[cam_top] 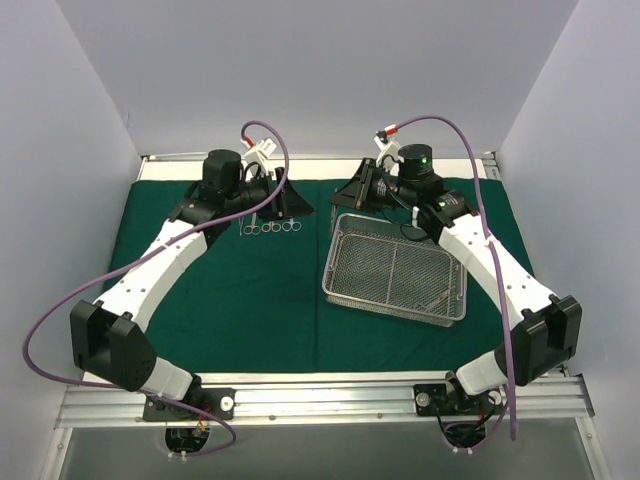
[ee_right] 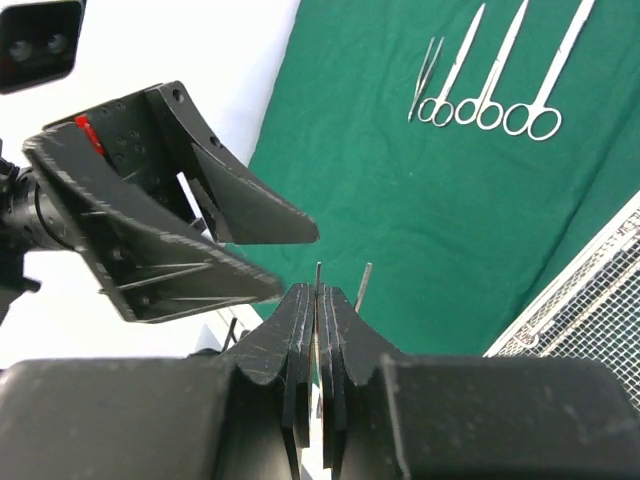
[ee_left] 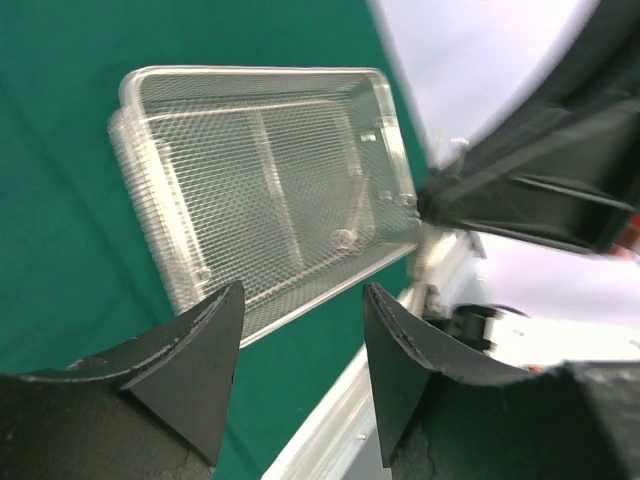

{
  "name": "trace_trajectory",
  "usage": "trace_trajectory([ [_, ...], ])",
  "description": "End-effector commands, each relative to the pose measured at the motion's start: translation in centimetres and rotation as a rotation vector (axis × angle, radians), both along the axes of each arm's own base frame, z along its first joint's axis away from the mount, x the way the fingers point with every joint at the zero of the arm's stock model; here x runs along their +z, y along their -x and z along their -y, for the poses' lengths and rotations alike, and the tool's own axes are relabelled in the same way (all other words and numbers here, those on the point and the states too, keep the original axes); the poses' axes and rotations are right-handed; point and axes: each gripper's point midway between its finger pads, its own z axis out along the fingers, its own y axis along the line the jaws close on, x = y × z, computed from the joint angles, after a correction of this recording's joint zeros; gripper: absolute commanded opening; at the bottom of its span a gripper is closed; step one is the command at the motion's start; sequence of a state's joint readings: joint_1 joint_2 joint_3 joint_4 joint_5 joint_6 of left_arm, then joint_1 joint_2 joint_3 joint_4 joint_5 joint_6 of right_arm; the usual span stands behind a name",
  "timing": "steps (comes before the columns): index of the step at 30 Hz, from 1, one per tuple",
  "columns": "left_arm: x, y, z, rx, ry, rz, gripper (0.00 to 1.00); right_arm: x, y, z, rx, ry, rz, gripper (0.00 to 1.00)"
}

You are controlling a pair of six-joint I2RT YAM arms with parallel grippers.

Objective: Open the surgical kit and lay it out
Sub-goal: Pick up the medical item from the container.

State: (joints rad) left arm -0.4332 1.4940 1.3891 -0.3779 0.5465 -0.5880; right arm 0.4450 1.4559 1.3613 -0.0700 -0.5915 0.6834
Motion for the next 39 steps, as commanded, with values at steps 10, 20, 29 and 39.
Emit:
trace_trajectory([
  [10, 8.3, 5.1, 3.3, -0.407, 0.448, 0.189, 0.61, 7.6, 2.0, -1.8, 0.169, -0.235, 0.192, 0.0],
  [20, 8.5, 6.0, 3.5, -0.472, 0.515, 0.164, 0.57, 8.0, 2.4, -2.1, 0.184, -0.292, 0.203, 0.0],
  [29, 7.5, 4.6, 3.4, -0.452, 0.528, 0.114, 0.02, 8.0, 2.0, -2.3, 0.187, -0.298, 0.204, 0.0],
  [39, -4.6, -5.4, -8.9, 0.113, -0.392, 0.055, 0.02, -1.5, -3.9, 13.5, -0.353, 0.407, -0.038, 1.0],
])
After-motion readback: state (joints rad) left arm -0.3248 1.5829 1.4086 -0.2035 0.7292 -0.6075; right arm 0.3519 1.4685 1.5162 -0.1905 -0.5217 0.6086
